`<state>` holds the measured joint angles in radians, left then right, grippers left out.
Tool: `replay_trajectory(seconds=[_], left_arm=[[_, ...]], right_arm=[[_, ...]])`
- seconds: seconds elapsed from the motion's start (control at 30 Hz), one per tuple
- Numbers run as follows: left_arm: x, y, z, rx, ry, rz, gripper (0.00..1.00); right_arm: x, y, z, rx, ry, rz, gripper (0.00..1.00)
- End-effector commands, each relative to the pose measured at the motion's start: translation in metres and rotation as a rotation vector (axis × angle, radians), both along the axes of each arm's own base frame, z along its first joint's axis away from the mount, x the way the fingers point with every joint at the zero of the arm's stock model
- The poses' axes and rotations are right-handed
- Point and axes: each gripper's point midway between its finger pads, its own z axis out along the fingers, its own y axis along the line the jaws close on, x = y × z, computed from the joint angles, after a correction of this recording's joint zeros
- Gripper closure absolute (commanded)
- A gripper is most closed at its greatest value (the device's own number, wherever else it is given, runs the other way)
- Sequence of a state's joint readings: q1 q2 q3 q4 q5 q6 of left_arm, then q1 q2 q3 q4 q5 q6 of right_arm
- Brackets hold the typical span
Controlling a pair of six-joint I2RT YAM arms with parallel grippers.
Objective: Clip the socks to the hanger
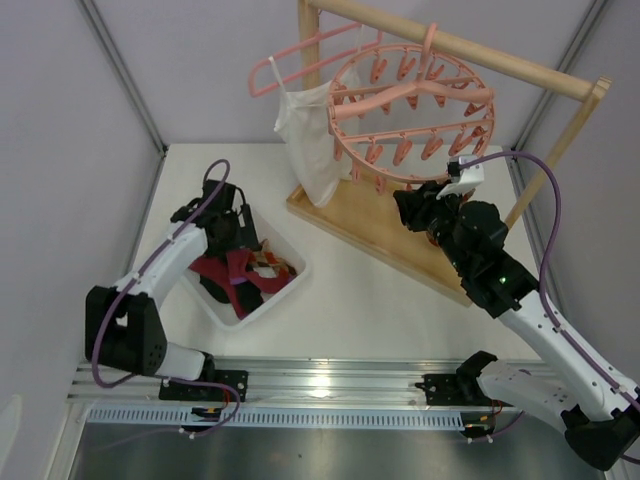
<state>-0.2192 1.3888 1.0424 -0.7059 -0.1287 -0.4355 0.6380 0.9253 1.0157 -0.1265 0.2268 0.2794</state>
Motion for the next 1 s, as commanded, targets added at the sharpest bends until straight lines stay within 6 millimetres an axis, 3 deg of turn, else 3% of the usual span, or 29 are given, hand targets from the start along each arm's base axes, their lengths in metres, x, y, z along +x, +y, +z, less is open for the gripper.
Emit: replay_trajectory(seconds=[0.0,0.07,0.13,0.2,0.27,0.3,0.53,0.97], left_arm=[[0.033,0.009,0.024,0.031,-0.043,0.028,0.14],[0.041,0.012,0.009,0.057,0.012,0.038,0.19],[0.054,0.012,0.013,0.071,0.015,0.039,0.22],[0.062,0.014,0.000,0.103,0.066,0.039,0.27],[0.073,0.016,0.002,0.123,0.071,0.041,0.33],[0.073,0.018,-0.009,0.139,0.103,0.039,0.35],[0.086,0.025,-0.033,0.165,0.157,0.043,0.51],[0.076,0.025,-0.070,0.188,0.294,0.018,0.53]], right_arm=[[-0.006,0.003,-0.020,-0.042,0.045,0.028,1.00],[-0.006,0.003,-0.020,-0.039,0.044,0.028,1.00],[-0.006,0.003,-0.021,-0.035,0.044,0.031,1.00],[-0.007,0.003,-0.021,-0.033,0.044,0.034,1.00],[-0.007,0.003,-0.022,-0.031,0.045,0.035,1.00],[-0.007,0.003,-0.022,-0.030,0.044,0.035,1.00],[-0.006,0.005,-0.025,-0.031,0.053,0.039,1.00],[-0.004,0.004,-0.030,-0.029,0.064,0.036,1.00]])
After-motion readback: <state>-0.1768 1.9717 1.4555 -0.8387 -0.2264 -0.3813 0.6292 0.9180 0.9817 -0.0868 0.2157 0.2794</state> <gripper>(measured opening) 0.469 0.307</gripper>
